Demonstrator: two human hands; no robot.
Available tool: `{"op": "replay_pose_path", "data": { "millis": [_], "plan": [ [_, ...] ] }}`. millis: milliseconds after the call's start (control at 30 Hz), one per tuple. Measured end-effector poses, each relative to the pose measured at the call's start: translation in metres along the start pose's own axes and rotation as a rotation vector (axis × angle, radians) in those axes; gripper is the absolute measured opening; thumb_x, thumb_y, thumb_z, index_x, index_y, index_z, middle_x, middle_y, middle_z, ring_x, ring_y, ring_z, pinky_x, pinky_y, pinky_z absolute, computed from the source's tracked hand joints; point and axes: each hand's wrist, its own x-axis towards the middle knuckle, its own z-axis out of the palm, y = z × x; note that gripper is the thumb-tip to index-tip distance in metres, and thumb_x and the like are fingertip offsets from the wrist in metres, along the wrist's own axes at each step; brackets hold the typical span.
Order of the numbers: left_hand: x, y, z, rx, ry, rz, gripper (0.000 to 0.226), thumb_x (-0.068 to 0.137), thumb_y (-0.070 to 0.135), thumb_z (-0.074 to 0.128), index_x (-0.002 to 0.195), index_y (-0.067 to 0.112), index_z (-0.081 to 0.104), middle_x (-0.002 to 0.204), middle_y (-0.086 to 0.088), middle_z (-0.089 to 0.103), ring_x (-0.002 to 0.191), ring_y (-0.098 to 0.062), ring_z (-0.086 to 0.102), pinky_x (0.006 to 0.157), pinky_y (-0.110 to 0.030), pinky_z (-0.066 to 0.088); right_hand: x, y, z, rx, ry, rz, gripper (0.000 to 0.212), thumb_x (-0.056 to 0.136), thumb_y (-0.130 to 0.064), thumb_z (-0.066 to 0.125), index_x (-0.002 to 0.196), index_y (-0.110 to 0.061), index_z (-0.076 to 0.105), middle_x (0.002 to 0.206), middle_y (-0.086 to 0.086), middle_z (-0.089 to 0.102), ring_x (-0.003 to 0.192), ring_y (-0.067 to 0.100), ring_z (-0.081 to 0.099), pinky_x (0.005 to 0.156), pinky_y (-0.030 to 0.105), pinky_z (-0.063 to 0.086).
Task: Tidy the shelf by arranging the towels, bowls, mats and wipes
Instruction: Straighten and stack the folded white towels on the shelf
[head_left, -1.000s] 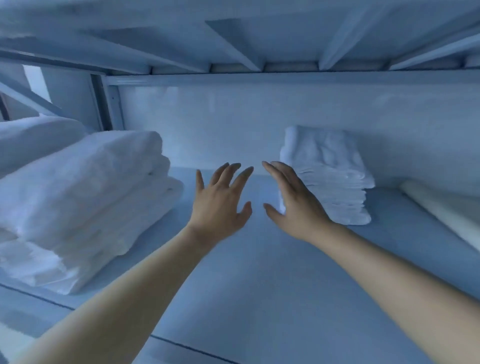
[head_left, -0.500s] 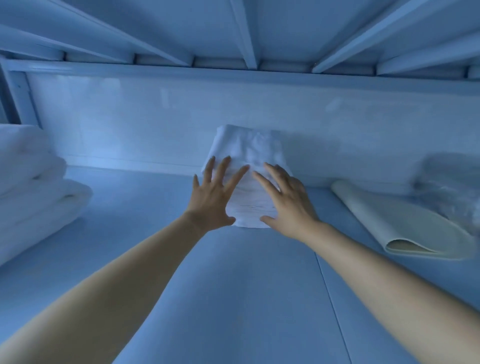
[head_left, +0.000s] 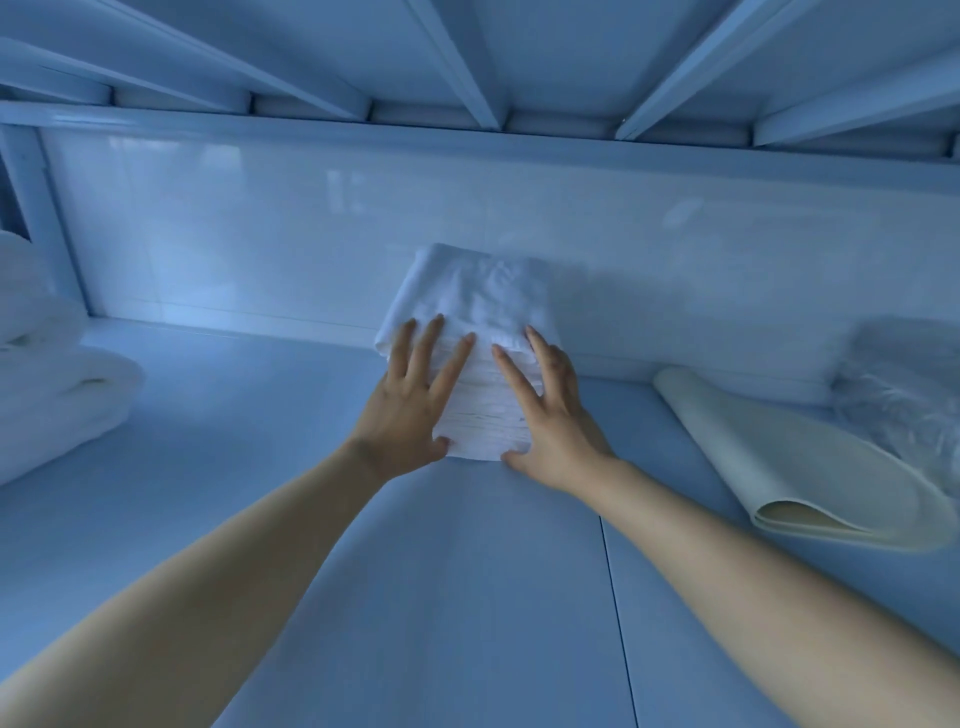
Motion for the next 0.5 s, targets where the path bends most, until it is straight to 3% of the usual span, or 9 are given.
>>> {"op": "replay_pose_path", "data": {
  "millis": [100, 200, 400, 500],
  "plan": [
    [-0.005, -0.001, -0.001, -0.049, 0.031, 0.067, 0.115, 0.052, 0.042, 0.074, 0.148, 0.018, 0.015, 0.151, -0.022, 0.012, 0.136, -0.048, 0.014, 0.068, -0.044, 0.055, 0.0, 0.001, 0.004, -0.035, 0.027, 0.002, 0.119, 0.069, -0.027, 0.076, 0.141, -0.045, -0.017, 0.147, -0.011, -0.028, 0.141, 0.032, -0.005, 0.083, 0.041, 0.053],
    [-0.005, 0.0, 0.0, -0.034, 0.028, 0.046, 0.12, 0.045, 0.05, 0.076, 0.147, 0.018, 0.019, 0.149, -0.023, 0.016, 0.134, -0.05, 0.019, 0.067, -0.045, 0.055, 0.001, 0.001, 0.011, -0.062, 0.073, 0.005, 0.114, 0.068, -0.025, 0.075, 0.145, -0.038, -0.008, 0.149, -0.004, -0.021, 0.14, 0.037, 0.003, 0.084, 0.044, 0.052],
    [0.007, 0.015, 0.009, 0.058, 0.001, -0.072, 0.142, 0.028, 0.034, 0.087, 0.146, 0.029, 0.006, 0.142, -0.017, 0.016, 0.125, -0.046, 0.02, 0.064, -0.047, 0.056, 0.003, 0.002, 0.018, -0.024, 0.126, 0.034, 0.113, 0.065, -0.023, 0.076, 0.145, -0.037, -0.003, 0.15, -0.003, -0.013, 0.139, 0.036, 0.01, 0.076, 0.045, 0.055],
    [0.006, 0.019, 0.01, 0.064, 0.016, -0.098, 0.141, 0.027, 0.027, 0.088, 0.145, 0.031, 0.01, 0.137, -0.016, 0.021, 0.12, -0.044, 0.024, 0.059, -0.044, 0.057, 0.002, 0.002, 0.019, -0.006, 0.131, 0.031, 0.112, 0.066, -0.023, 0.076, 0.146, -0.036, 0.0, 0.15, -0.004, -0.013, 0.139, 0.036, 0.009, 0.076, 0.045, 0.056]
  ]
}}
